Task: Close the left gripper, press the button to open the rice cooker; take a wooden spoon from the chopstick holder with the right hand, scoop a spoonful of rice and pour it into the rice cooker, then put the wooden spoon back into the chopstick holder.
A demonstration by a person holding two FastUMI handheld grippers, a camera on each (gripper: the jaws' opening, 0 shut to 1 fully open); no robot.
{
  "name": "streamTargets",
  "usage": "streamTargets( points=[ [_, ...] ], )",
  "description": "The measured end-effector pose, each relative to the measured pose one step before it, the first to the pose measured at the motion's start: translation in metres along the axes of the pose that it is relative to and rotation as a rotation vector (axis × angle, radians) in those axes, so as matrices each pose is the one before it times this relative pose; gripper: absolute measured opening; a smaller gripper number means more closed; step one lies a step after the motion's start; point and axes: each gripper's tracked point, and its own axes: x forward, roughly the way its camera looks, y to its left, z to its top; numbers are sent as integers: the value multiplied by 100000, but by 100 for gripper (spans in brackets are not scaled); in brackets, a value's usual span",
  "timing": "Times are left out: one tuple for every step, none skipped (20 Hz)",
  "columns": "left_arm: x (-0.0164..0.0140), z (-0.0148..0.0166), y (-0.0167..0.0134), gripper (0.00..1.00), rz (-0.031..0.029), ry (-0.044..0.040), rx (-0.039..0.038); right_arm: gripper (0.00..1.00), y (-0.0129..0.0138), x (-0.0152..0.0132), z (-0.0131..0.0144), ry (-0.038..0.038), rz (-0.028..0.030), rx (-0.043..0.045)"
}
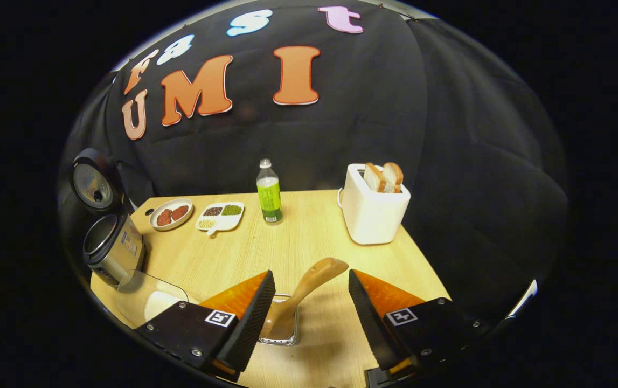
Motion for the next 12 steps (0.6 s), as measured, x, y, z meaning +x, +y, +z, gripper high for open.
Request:
streamTargets(
  points=[
    [-501,-52,-499,90,341,-448,339,84,76,818,-450,1753,929,947],
    [-451,-256,-544,94,139,60,-91,83,56,650,-407,1411,625,961],
    [-552,-161,-487,100,193,503,2,81,-82,661,-305,1611,829,1346],
    [-363,-241,-284,100,682,507,179,78,57,569,-396,1511,1353,1822],
    [-405,-85,-268,97,833,374,601,72,147,514,-264,1201,1932,2355],
    [-369,-99,-117,94,1090,366,408,69,-16,576,-331,666,1308,2423],
    [-367,-92,-237,94,585,316,377,64,-82,681,-431,1835,1013,1619],
    [-476,-207,-393,94,592,603,337,62,-113,566,-685,2462,470,877],
    [-259,-168,-214,93,505,797,410,60,-173,696,-128,1142,27,595],
    [-372,-408,-223,93,673,884,111,59,71,633,26,413,229,692],
    [-360,-241,-408,93,-71,1220,-368,57,149,415,152,230,827,1290],
    [-191,-348,-306,93,60,1321,-430,54,191,338,-44,295,748,1530]
  ],
)
